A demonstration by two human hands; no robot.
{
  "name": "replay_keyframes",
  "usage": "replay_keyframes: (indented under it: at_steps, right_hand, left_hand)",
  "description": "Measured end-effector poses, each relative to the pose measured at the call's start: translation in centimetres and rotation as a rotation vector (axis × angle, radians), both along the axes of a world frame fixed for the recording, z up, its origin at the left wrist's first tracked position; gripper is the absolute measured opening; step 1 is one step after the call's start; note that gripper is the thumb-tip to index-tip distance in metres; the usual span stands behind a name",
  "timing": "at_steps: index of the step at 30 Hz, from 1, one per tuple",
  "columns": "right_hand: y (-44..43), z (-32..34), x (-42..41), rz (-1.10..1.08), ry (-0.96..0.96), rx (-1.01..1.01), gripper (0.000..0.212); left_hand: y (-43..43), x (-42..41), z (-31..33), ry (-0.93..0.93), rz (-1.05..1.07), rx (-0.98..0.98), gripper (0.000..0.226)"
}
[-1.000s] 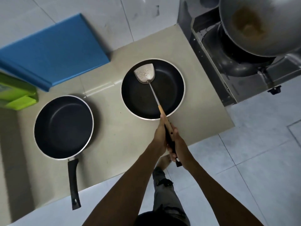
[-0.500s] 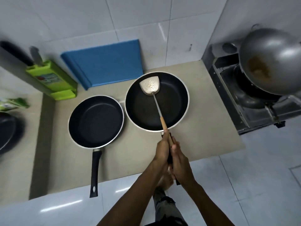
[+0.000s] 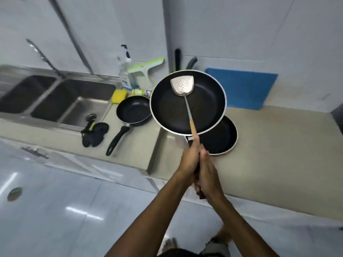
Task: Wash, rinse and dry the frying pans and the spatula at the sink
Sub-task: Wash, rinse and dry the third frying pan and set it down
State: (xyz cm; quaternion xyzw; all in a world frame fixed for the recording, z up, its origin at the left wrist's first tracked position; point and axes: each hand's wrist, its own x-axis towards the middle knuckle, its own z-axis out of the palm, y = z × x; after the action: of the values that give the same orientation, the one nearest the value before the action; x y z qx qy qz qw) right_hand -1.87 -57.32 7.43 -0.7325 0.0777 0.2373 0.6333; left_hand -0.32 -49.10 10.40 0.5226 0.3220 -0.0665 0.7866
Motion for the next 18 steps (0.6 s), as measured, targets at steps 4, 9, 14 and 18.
replay_keyframes:
  at_steps: [4,9,14,18]
  right_hand:
    - [9.1,1.6,-5.1,0.182,-0.093,0.006,0.075]
    - [18.0,2.2,-9.2,0.374,-0.110,0.007,0.060]
    - [25.2,2.0,-10.4,0.516,-0.079,-0.012,0.069]
    - [31.8,0.6,-10.0,0.560,-0.125,-0.035,0.087]
  left_hand:
    - [9.0,-5.5,0.6,0.022,0.131,0.118,0.063]
    - [18.0,-10.4,1.1,0.021,0.303,0.110,0.064]
    - [25.4,-12.7,0.3,0.055,0.450,0.116,0.070]
    - [31.6,-12.8,-0.2,0.070,0.543,0.113,0.069]
